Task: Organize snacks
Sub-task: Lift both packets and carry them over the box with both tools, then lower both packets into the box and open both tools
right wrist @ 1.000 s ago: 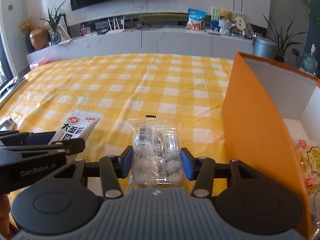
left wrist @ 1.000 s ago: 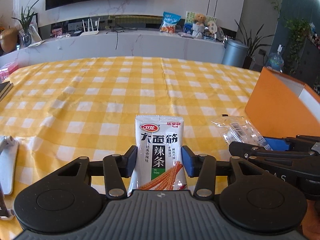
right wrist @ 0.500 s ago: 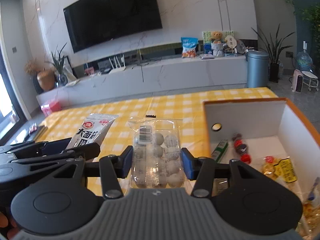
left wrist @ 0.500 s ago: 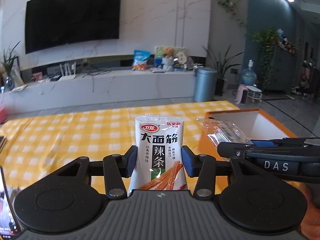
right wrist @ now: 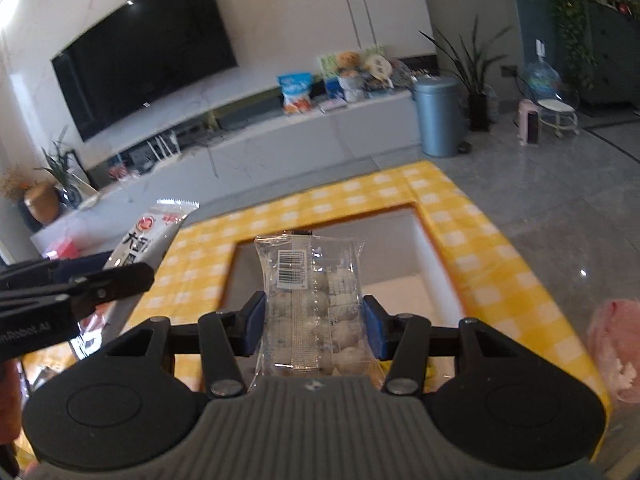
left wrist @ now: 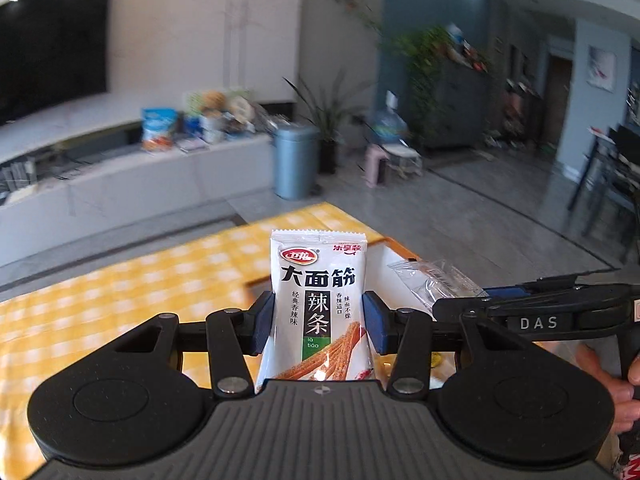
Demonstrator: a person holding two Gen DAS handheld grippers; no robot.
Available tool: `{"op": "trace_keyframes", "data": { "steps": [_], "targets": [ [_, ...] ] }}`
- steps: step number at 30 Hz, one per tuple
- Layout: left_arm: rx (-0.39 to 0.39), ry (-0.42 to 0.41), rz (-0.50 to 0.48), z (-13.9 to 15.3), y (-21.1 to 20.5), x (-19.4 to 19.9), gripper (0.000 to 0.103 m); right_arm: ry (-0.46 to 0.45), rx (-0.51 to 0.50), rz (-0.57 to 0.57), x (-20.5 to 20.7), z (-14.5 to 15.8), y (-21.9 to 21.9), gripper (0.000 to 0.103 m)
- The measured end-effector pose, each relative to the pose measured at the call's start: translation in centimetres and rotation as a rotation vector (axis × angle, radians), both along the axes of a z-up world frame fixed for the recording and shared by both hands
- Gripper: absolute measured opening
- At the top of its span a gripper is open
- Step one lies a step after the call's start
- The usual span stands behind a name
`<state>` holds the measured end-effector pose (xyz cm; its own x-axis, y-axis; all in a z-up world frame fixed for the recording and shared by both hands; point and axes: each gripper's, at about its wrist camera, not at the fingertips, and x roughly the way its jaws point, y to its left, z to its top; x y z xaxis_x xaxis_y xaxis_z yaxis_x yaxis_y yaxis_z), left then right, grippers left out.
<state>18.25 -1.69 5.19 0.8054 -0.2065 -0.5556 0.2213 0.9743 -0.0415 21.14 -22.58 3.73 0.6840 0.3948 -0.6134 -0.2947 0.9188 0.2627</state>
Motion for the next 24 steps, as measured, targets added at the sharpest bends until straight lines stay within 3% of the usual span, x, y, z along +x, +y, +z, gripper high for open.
{"op": "trace_keyframes", "data": {
  "steps": [5,12,20,24],
  "targets": [
    [-0.030,0.131,-0.063,-1.9,-1.8,5.2,0.054,0.044,-0.097,-0.008,2.7,-1.5,-1.9,0.050],
    [-0.080,0.351,-0.058,-5.5,-1.8,11.2,0.054,0.080,-0.285,0.107,6.8,-4.2,-0.6,0.050],
    [-0.022,0.448,-0.045,-8.2,-2.9,14.4,0.054,0.080,-0.482,0.252,9.9,-6.3,2.5,0.051],
    [-0.017,0.487,-0.030,-9.4,-3.1,15.4,0.054,0.102,-0.513,0.286,10.8,-6.9,3.4,0.051]
  ]
}}
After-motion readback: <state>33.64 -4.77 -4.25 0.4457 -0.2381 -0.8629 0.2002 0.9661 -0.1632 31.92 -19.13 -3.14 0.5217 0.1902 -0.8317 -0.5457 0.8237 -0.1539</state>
